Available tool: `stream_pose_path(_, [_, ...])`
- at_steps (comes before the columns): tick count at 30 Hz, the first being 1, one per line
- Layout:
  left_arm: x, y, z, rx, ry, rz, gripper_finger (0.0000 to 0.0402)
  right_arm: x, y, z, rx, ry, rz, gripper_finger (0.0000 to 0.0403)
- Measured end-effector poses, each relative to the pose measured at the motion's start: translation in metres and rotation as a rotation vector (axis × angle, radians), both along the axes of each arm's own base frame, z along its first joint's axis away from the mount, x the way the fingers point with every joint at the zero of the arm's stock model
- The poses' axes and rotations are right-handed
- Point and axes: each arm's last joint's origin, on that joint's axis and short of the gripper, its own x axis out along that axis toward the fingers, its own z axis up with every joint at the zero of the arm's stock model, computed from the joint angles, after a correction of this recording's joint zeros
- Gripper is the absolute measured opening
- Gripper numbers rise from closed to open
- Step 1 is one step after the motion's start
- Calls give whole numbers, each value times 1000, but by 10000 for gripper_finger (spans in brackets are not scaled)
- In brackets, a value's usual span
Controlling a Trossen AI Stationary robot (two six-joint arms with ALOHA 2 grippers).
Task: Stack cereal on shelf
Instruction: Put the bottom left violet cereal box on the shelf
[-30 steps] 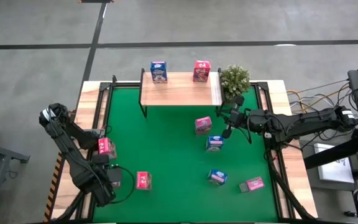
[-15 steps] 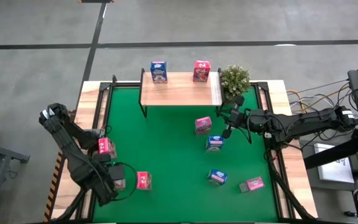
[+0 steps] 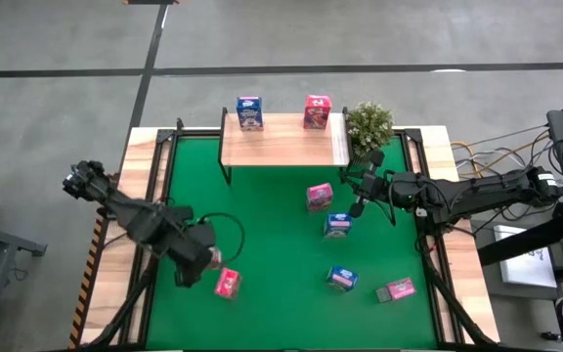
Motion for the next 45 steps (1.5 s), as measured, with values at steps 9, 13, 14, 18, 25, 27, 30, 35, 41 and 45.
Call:
stream_pose_path(9, [14, 28, 13, 20, -51, -70, 141, 0, 0, 0, 0, 0, 0, 9])
stream_pose_path(13, [16, 35, 15, 30, -56, -93, 141, 0, 0, 0, 0, 0, 0, 9])
stream_pose_path(14, [17, 36, 15, 32, -56, -99, 141, 0, 0, 0, 0, 0, 0, 9])
stream_pose_path(18, [19, 41, 16, 48, -64, -118, 141, 0, 0, 0, 0, 0, 0, 9])
stream_pose_path(25, [23, 58, 32, 160, -145, -141, 141, 0, 0, 0, 0, 0, 0, 9])
stream_pose_path(27, [26, 66, 41, 208, -198, -124, 141, 0, 0, 0, 0, 0, 0, 9])
stream_pose_path(30, [30, 79, 56, 277, -289, -93, 141, 0, 0, 0, 0, 0, 0, 9])
stream_pose_path(35, [42, 101, 74, 328, -430, -82, 141, 0, 0, 0, -1, 1, 0, 9])
stream_pose_path(41, [62, 127, 79, 412, -419, -125, 141, 0, 0, 0, -2, 1, 0, 9])
stream_pose_path(45, [83, 150, 81, 455, -391, -132, 141, 0, 0, -1, -2, 3, 0, 9])
